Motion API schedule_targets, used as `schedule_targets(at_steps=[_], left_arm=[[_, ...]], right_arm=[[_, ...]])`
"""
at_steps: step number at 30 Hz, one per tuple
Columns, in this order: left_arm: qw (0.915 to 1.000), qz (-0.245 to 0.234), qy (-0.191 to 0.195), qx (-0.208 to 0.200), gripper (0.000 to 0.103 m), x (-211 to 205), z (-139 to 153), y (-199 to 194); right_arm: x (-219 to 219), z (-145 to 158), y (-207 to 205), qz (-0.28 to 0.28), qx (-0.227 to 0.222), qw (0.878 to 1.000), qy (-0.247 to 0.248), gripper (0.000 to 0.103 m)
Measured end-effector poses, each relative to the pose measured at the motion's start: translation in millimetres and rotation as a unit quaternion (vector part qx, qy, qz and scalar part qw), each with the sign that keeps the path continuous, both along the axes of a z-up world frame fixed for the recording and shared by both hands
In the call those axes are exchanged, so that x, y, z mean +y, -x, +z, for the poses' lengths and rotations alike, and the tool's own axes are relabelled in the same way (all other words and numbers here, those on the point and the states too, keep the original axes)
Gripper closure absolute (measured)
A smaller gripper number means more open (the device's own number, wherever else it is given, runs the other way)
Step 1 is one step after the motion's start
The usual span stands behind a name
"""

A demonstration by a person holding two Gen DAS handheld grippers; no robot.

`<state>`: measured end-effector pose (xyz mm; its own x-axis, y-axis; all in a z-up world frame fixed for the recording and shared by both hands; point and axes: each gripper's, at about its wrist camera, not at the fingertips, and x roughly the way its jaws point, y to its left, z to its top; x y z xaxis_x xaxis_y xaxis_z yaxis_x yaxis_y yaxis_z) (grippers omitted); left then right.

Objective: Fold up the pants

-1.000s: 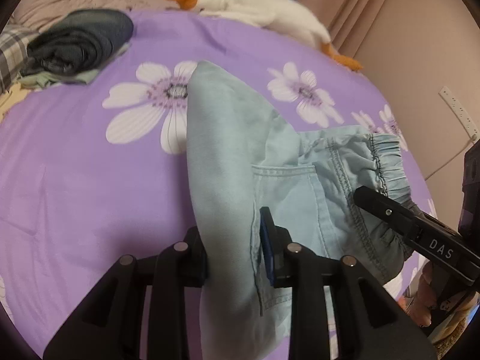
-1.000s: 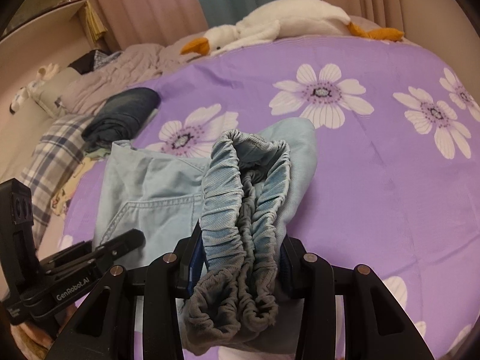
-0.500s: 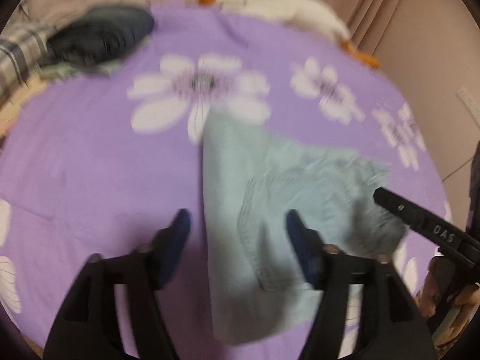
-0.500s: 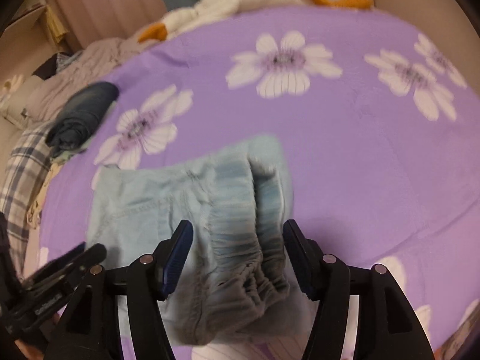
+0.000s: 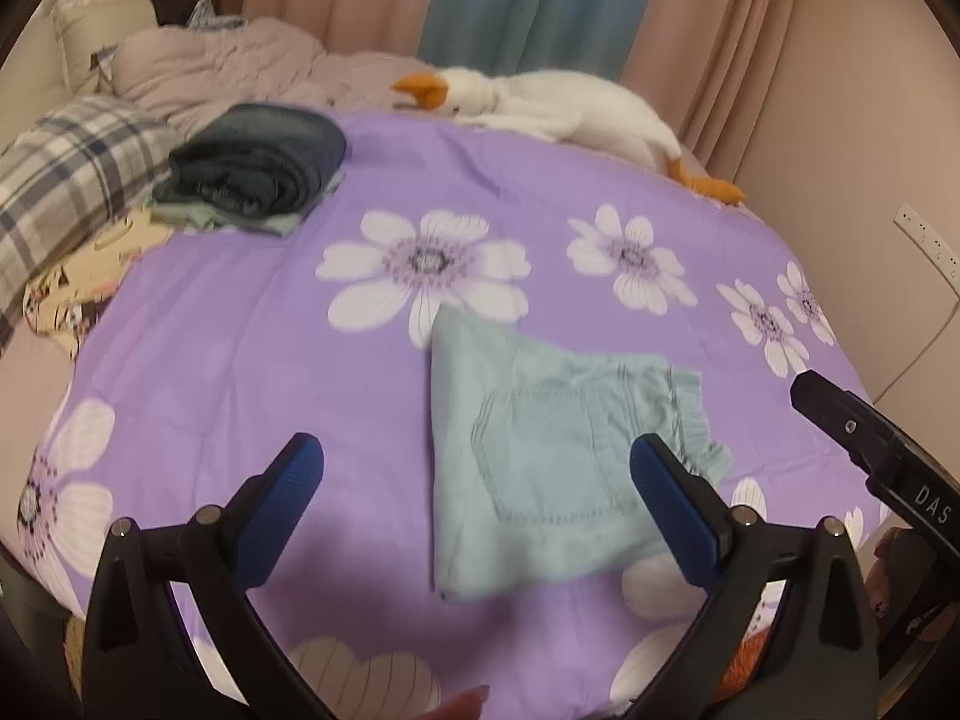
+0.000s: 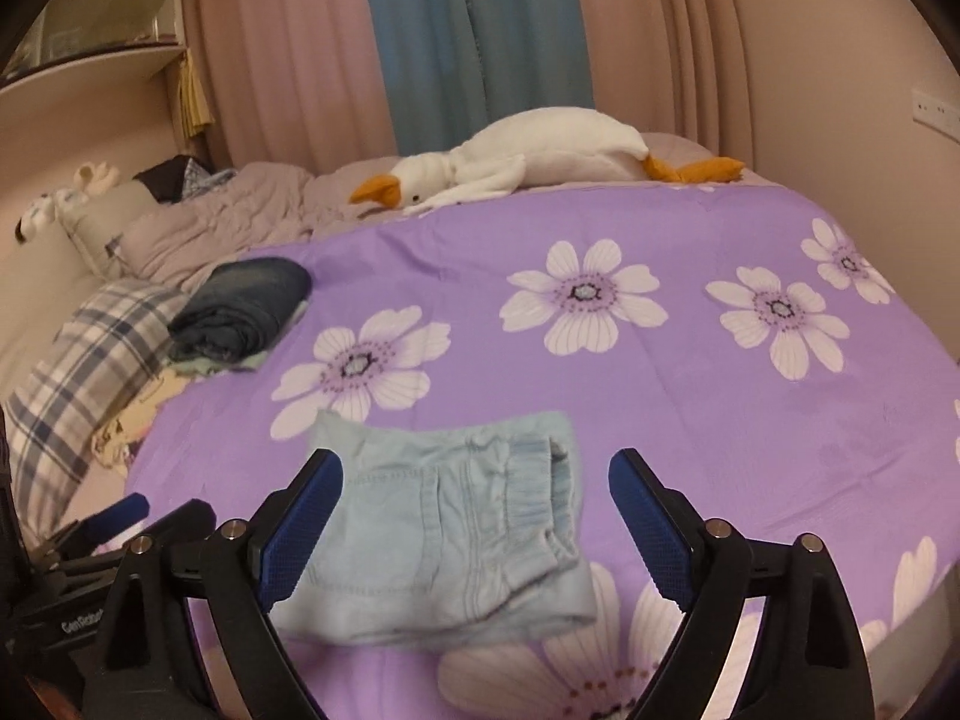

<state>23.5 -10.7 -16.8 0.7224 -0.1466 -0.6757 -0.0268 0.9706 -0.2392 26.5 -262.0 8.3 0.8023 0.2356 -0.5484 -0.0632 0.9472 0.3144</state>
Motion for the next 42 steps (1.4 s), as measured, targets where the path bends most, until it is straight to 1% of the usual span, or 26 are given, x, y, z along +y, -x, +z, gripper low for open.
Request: schedule_targets(at_steps=[3, 7, 16, 26, 33, 42], left_arm=[[0.9997, -0.001, 0.008, 0.022, 0.001, 1, -11, 4], [0.9993, -0.004, -0.01, 0.034, 0.001, -4, -18, 10], [0.9997, -0.009, -0.016, 0.019, 0.001, -7, -10, 21], [0.9997, -0.007, -0.022, 0.013, 0.001, -10, -6, 26], [0.9998, -0.011, -0.015, 0.003, 0.001, -11, -1, 30], [1.0, 0.001, -0.006, -0.005, 0.001, -4, 2, 33]], right_arm=[[2, -8, 1, -0.005, 0.014, 1.0, 0.003, 0.013], [4, -12, 6, 0.002, 0.018, 1.0, -0.001, 0.013], [7, -18, 13, 0.001, 0.026, 1.0, -0.001, 0.013], [6, -25, 16, -0.002, 0.039, 0.999, 0.0, 0.013], [5, -25, 17, -0.005, 0.043, 0.999, 0.0, 0.013], [10, -27, 16, -0.005, 0.049, 0.999, 0.006, 0.013]])
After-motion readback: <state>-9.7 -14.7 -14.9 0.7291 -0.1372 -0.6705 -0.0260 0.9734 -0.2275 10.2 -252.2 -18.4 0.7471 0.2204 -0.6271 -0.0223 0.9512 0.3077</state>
